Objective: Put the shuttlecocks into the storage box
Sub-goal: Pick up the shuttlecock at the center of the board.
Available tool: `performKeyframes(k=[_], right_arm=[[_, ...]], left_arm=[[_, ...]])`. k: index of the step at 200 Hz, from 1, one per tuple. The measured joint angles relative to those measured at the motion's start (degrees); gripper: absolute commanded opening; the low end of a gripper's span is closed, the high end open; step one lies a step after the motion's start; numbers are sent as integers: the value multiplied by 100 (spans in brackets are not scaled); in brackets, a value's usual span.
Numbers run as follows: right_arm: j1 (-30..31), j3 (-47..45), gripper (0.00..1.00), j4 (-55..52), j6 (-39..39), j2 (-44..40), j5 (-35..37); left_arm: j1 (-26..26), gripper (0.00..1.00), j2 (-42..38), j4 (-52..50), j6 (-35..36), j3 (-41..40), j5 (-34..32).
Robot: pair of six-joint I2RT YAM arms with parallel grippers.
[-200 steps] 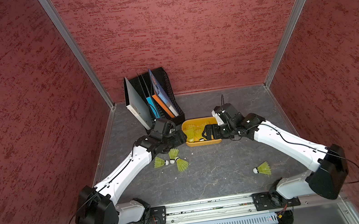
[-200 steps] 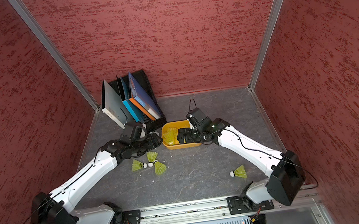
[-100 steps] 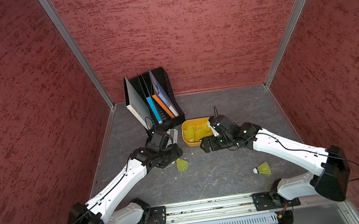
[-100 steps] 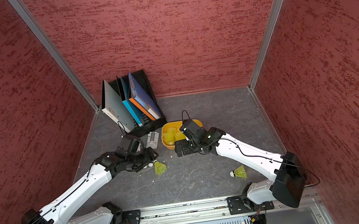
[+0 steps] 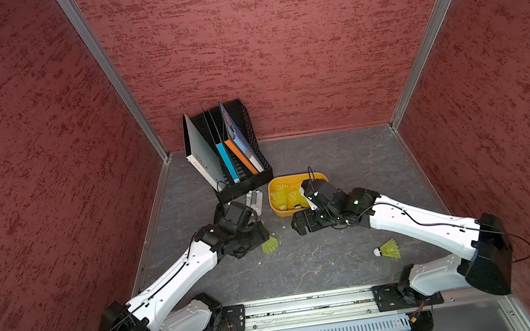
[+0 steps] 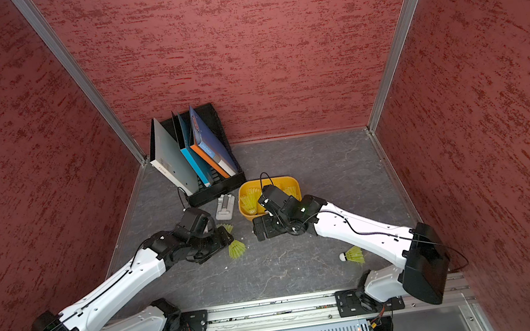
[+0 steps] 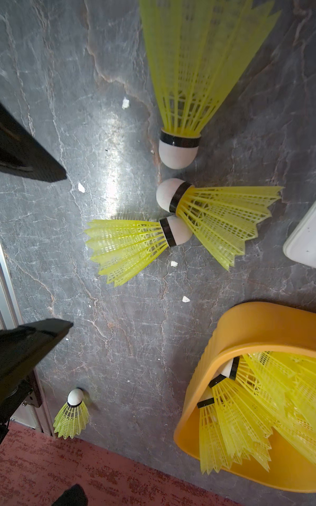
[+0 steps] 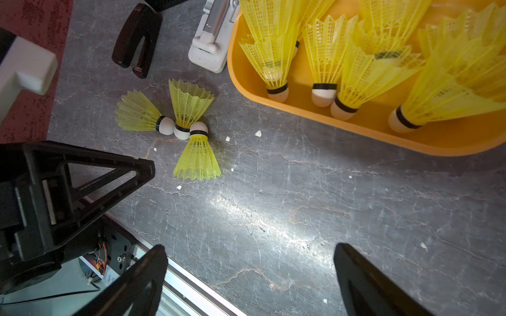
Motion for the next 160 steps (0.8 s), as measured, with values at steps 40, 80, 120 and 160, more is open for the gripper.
performKeyframes(k=[40, 80, 120, 160], right_arm=[[398, -157, 94, -105, 234, 24, 199], [721, -155, 90, -85, 367, 232, 302], [911, 35, 89, -52, 439, 551, 348], [1054, 157, 89, 74, 509, 815, 382]], left_arm=[[-63, 87, -118, -2, -31, -50, -66], [-85, 87, -382, -63, -120, -127, -149], [-87, 87, -942, -361, -382, -293, -289], [-87, 77, -1375, -588, -1091, -605, -485]])
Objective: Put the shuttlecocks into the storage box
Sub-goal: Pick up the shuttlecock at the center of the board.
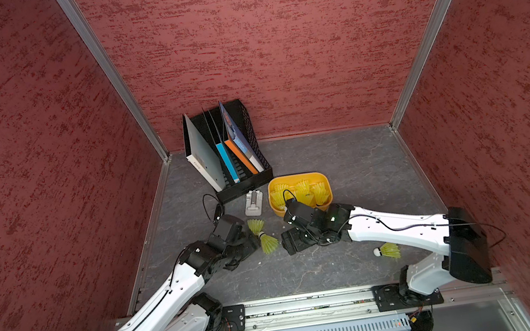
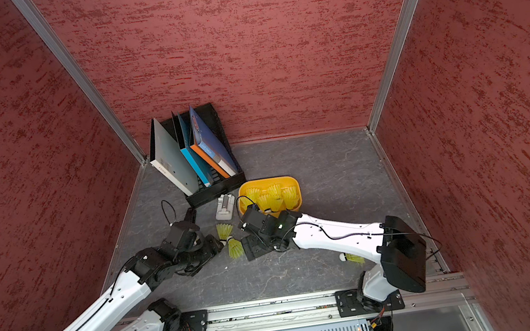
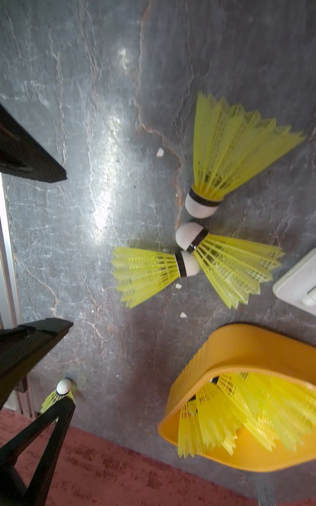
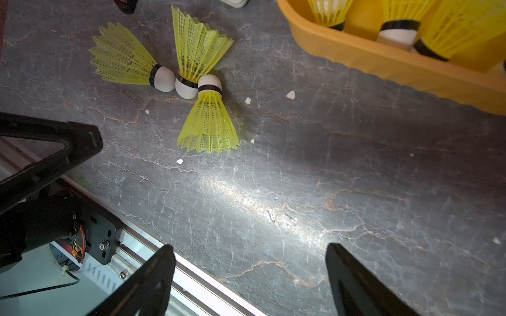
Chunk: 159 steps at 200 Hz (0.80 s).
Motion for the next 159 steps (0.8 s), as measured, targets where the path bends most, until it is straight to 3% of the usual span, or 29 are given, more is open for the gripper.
performKeyframes(k=[30, 57, 93, 159], right_arm=[[17, 4, 91, 26, 22, 2, 74], [15, 4, 95, 146, -4, 0, 66], [-131, -28, 98, 422, -76, -37, -227], [-380, -636, 99, 890, 26, -382, -750]], left_arm=[[0, 74, 92, -111, -933, -181, -267], [0, 74, 776, 144, -1158, -50, -363], [-2, 71, 2037, 509, -529, 590, -391], [120, 65, 2581, 1108, 1154, 428, -350]])
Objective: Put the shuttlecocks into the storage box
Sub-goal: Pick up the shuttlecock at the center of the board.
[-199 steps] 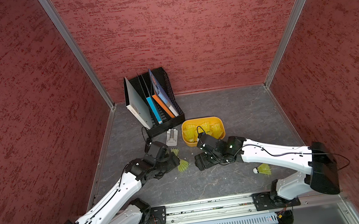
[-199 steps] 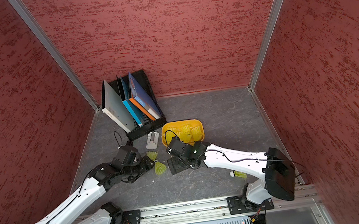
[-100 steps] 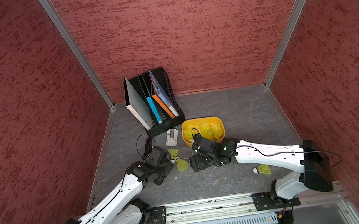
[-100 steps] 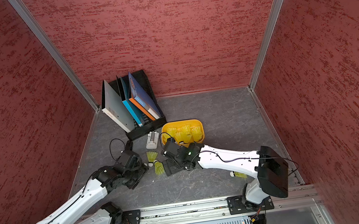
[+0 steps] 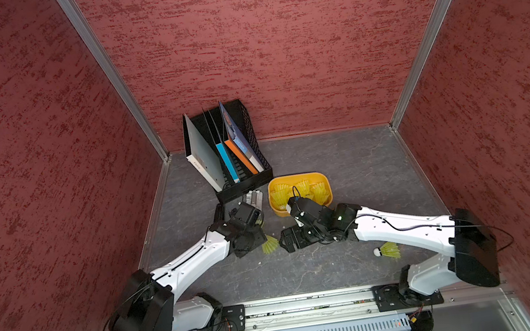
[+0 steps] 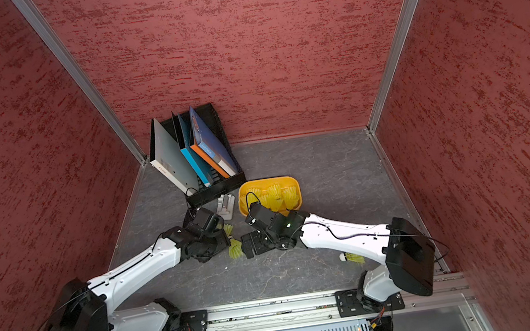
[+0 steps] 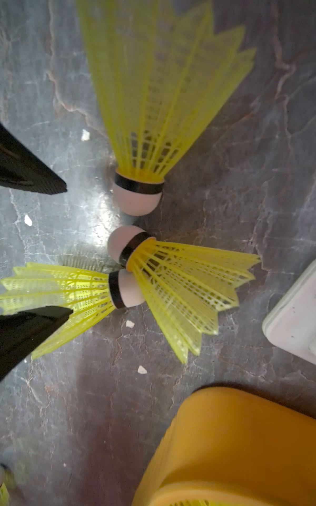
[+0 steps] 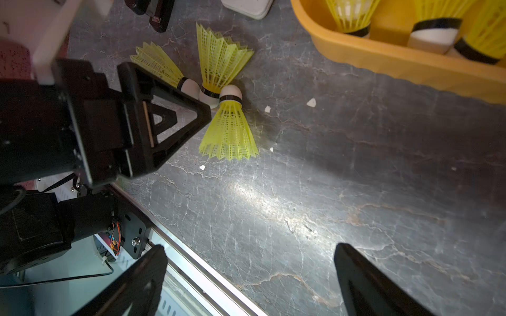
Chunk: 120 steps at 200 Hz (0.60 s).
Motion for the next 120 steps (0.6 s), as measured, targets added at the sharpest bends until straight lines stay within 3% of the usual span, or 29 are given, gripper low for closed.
performKeyframes(k=[55, 120], right_arm=[[-109, -116, 99, 55, 85, -260, -109], [-160, -116, 99, 118, 87, -262, -203]], left_arm=[[72, 46, 378, 9, 1001, 149, -31], [79, 43, 629, -61, 1770, 365, -76]])
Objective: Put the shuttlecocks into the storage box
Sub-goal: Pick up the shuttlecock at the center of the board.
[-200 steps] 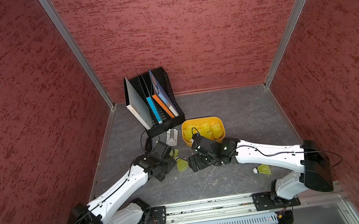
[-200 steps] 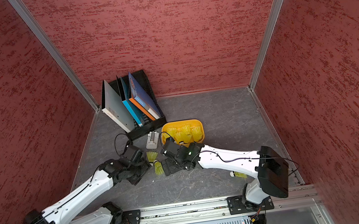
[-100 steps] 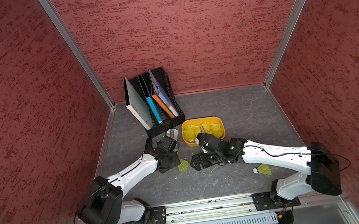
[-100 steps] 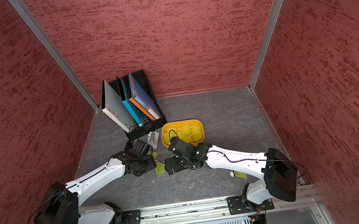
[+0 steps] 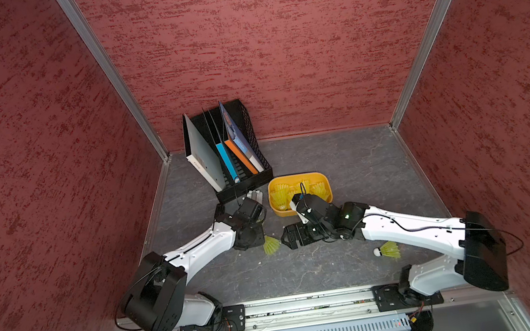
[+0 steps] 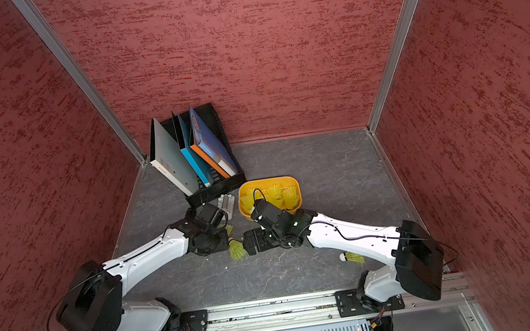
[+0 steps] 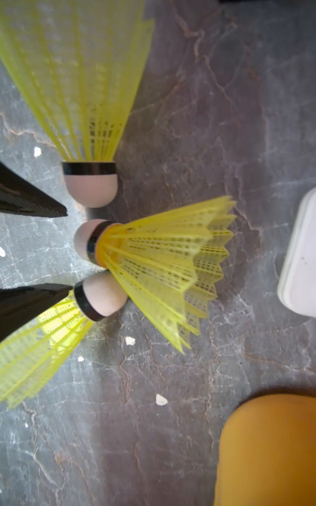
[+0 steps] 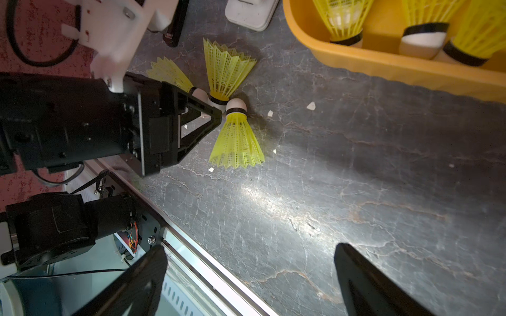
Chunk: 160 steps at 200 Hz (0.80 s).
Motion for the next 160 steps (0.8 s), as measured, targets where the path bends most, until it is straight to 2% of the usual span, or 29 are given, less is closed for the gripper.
performKeyframes(k=[44, 99, 105, 124, 160], right_arm=[[-4, 0, 98, 4, 0, 0, -15], [-46, -50, 98, 85, 46, -2, -48], [-66, -74, 99, 107, 55, -2, -57], [-127, -144, 99, 160, 111, -2, -79], [-168, -153, 98, 181, 153, -2, -118]], left_arm=[[0, 42, 234, -11, 417, 273, -162], [0, 42, 341, 57, 470, 247, -227], [0, 41, 345, 70, 472, 240, -229], [2, 28, 409, 105, 522, 240, -245], [0, 28, 457, 151, 575, 243, -293]])
